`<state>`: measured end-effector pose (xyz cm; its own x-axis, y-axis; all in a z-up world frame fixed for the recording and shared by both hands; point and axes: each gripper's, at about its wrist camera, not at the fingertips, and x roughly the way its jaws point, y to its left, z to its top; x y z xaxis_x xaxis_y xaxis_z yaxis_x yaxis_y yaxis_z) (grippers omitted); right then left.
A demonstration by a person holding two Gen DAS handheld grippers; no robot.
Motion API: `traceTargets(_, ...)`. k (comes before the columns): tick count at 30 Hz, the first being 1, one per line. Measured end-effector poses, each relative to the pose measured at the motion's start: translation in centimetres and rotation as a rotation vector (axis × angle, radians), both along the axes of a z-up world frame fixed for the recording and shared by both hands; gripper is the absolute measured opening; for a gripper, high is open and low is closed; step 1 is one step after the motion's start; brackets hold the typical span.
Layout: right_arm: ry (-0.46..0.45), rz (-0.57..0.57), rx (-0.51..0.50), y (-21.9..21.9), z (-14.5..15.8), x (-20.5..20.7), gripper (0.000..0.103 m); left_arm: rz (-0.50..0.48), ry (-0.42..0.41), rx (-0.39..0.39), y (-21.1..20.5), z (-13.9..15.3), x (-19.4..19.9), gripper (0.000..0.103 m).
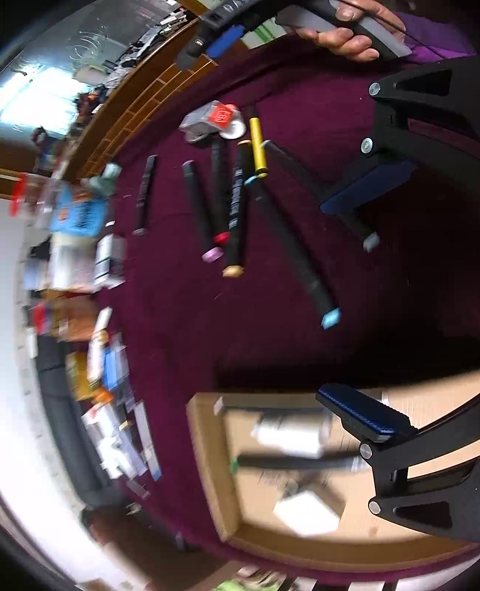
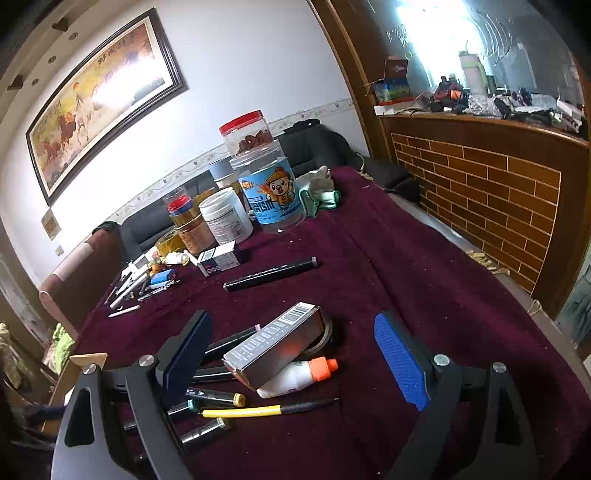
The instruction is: Organize rigid objects
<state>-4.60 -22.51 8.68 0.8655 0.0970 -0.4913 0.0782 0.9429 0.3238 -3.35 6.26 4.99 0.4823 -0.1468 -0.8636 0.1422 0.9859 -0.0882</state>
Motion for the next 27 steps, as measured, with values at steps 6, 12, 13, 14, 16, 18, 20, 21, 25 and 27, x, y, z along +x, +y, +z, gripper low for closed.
traceTargets(6,0.008,0.014,-0.027,0.5,-0.1,0.3,0.089,0.004,-0.065,0.154,-2.4,-2.1,1.5,0.092)
traceTargets(12,0.008,0.021,-0.043,0.9,-0.2,0.3,0.089,-0.03,-0.045,0.121,-3.5,-2.9,-0.2,0.037)
traceTargets(13,0.01,0.02,-0.049,1.0,-0.2,0.3,0.089,-0.034,-0.04,0.107,-3.7,-3.0,-0.7,0.037)
traceTargets(14,0.013,0.019,-0.056,1.1,-0.3,0.4,0.089,-0.041,-0.033,0.092,-3.8,-3.0,-1.0,0.037)
traceTargets(16,0.017,0.013,-0.067,1.2,-0.4,0.5,0.089,-0.058,-0.029,0.087,-4.5,-3.0,-1.3,0.037)
traceTargets(18,0.022,0.005,-0.079,1.3,-0.5,0.6,0.089,-0.067,-0.028,0.096,-5.0,-3.0,-0.8,0.043)
traceTargets(20,0.024,-0.003,-0.089,1.3,-0.6,0.7,0.089,-0.073,-0.032,0.093,-5.4,-2.9,-0.1,0.063)
traceTargets(21,0.025,-0.01,-0.099,1.3,-0.6,0.8,0.089,-0.08,-0.037,0.074,-5.6,-3.0,0.2,0.067)
traceTargets(25,0.029,-0.038,-0.145,1.5,-0.8,0.9,0.089,-0.091,-0.079,0.051,-5.8,-3.1,-0.1,0.049)
traceTargets(27,0.034,-0.048,-0.165,1.5,-1.0,1.1,0.089,-0.095,-0.064,-0.007,-5.0,-2.7,-0.5,0.022)
